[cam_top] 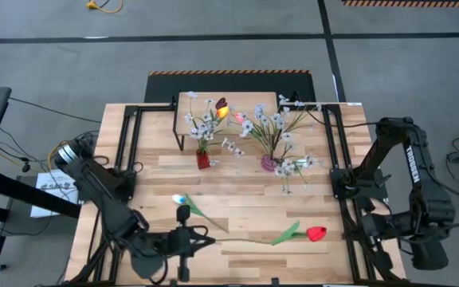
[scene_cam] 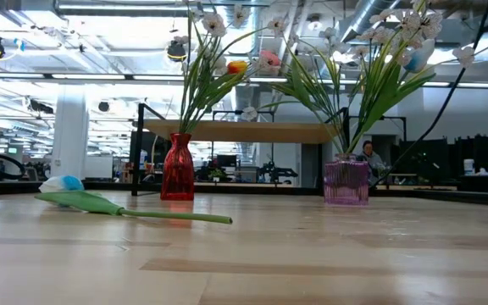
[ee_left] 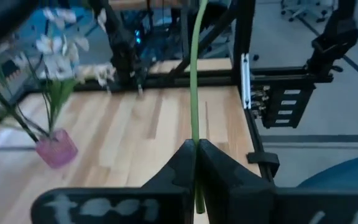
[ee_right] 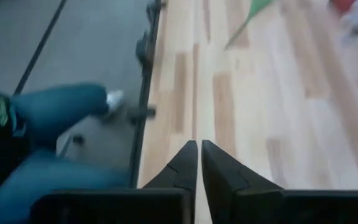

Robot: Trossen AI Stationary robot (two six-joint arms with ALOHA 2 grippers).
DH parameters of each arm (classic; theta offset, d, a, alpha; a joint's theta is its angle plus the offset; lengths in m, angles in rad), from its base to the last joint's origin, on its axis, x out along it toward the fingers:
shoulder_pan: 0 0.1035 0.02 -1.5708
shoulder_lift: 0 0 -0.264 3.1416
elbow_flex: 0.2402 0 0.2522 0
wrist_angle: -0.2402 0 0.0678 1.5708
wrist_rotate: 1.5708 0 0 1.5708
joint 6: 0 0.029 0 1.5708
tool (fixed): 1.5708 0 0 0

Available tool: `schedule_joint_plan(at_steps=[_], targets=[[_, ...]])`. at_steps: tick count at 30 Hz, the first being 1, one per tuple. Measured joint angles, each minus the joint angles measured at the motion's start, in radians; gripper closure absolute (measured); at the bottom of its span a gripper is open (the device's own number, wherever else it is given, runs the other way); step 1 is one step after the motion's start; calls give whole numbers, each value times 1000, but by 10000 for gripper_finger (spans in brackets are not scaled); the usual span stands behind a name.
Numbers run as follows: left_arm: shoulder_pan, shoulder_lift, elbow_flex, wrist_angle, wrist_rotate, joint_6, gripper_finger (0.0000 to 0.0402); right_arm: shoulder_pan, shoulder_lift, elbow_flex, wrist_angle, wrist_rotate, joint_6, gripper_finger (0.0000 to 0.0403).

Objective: Pick and place flowers into a vace then onto a shelf
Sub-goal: Put the red tulip into the red vase

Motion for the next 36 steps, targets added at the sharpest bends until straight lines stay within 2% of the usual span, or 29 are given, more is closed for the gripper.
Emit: schedule_joint_plan(at_steps=[8,10,14,18,20,22,27,32,36], targets=[[-2,-103,0,0,-36,147,401,-71,0,-127,127,335,-29,324],[-2,-113,0,1,-46,176,401,-116,0,-164,209,401,-105,307],[1,-115,0,36,-69,244,401,-235,1,-239,438,469,-321,270],[2,-115,0,113,-79,322,401,-371,0,-316,776,494,-590,233],[2,-115,0,141,-79,352,401,-429,2,-350,969,467,-752,218],[2,-115,0,167,-79,374,401,-478,1,-386,1192,397,-948,205],[2,-115,0,188,-80,390,401,-594,47,-462,1801,113,-1423,191],[2,-115,0,231,-78,391,401,-670,128,-463,2027,63,-1685,198],[2,-115,0,240,-74,382,401,-740,216,-462,2233,-42,-1818,206]])
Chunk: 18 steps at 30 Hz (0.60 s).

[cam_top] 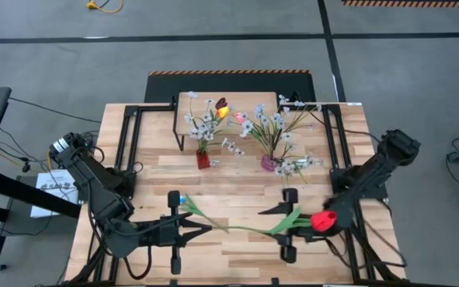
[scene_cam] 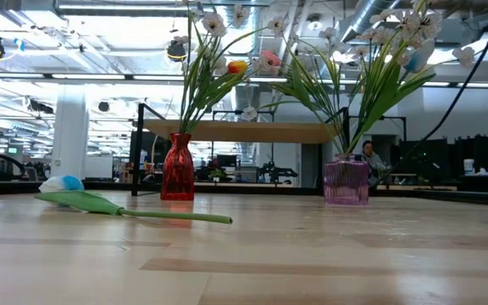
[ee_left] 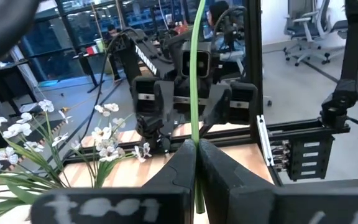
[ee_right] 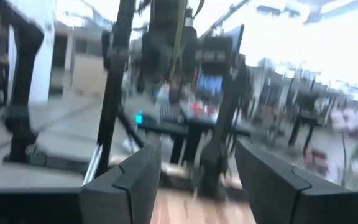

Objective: Pick and place flowers into a vace then onto a shelf
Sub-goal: Put the red tulip into the red vase

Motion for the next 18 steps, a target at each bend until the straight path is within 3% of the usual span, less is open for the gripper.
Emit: schedule_joint_plan(at_steps=[5,11,18], targets=[[1,6,-4,38,26,-6,401,-65,93,59,182,-110,-126,214],[2,13,-10,48,43,-6,401,-97,153,172,196,-275,-166,218],[2,13,-10,44,49,-11,401,-87,163,272,150,-350,-229,218]])
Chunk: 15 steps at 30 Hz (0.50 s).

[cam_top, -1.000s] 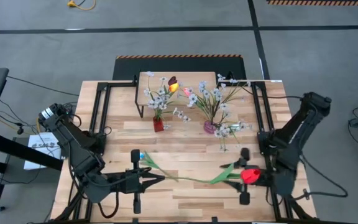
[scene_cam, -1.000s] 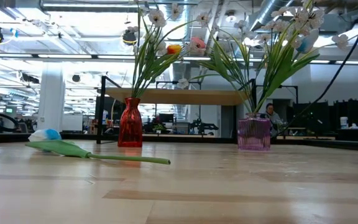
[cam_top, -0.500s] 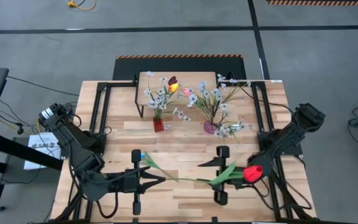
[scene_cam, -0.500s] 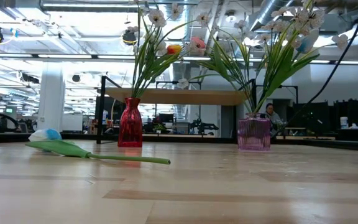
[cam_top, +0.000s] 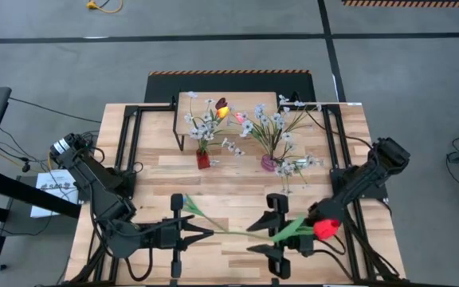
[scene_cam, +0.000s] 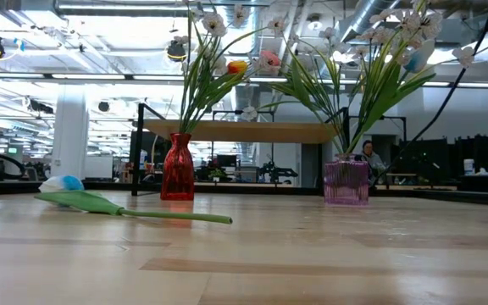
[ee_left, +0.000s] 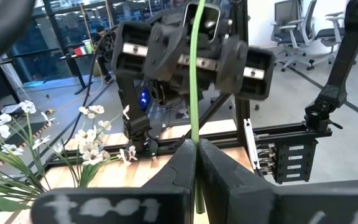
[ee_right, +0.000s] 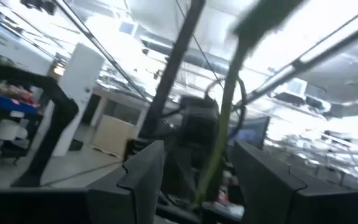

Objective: Pick and place flowers into a vace then onto a shelf
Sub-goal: Put the red tulip into the red vase

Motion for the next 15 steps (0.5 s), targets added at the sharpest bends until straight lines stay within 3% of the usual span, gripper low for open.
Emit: schedule_joint_plan(at_steps=[9,15], targets=[[0,0,0,-22,1,-15,401,18,0,55,-25,-39,-34,242],[0,0,0,-22,1,-16,401,16,0,62,-37,-38,-32,302]])
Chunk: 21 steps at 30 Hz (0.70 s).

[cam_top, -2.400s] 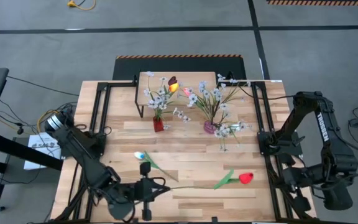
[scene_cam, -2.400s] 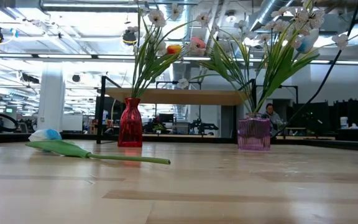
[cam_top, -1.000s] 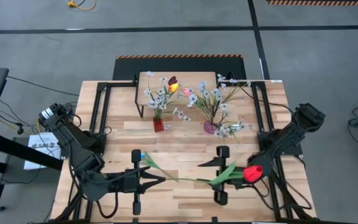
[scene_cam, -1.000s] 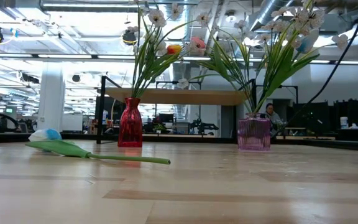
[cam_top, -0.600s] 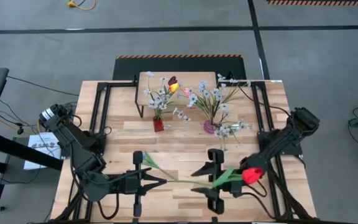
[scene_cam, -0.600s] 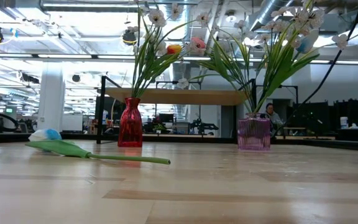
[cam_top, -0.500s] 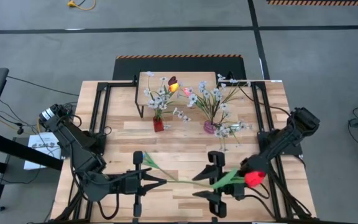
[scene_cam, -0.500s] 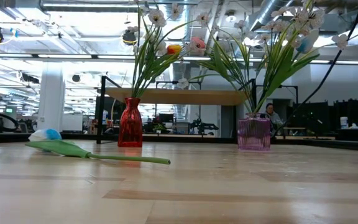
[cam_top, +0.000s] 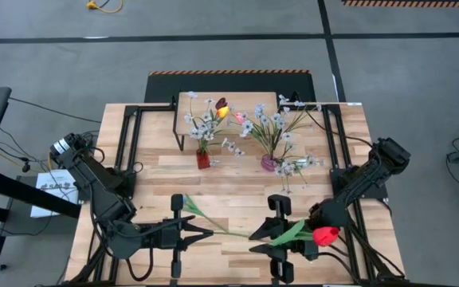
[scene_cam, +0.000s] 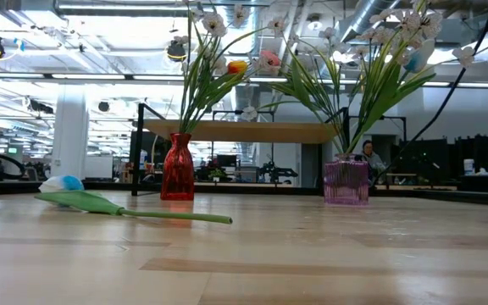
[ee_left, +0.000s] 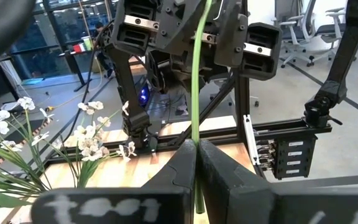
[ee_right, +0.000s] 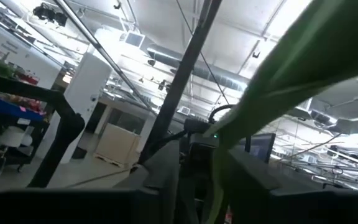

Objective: Pick and place flowers into a vace then onto a shelf
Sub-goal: Put the red tulip into the red vase

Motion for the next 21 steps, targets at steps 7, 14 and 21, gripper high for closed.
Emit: schedule_joint_plan(at_steps=[7,14,21], targets=[[1,0,0,-1,2,0,401,0,0,0,1,3,-34,394],[0,0,-1,-20,52,-11,390,0,-4,0,-11,61,-35,400],[-1,0,-1,-137,106,-108,344,-19,-64,0,-211,85,93,402]])
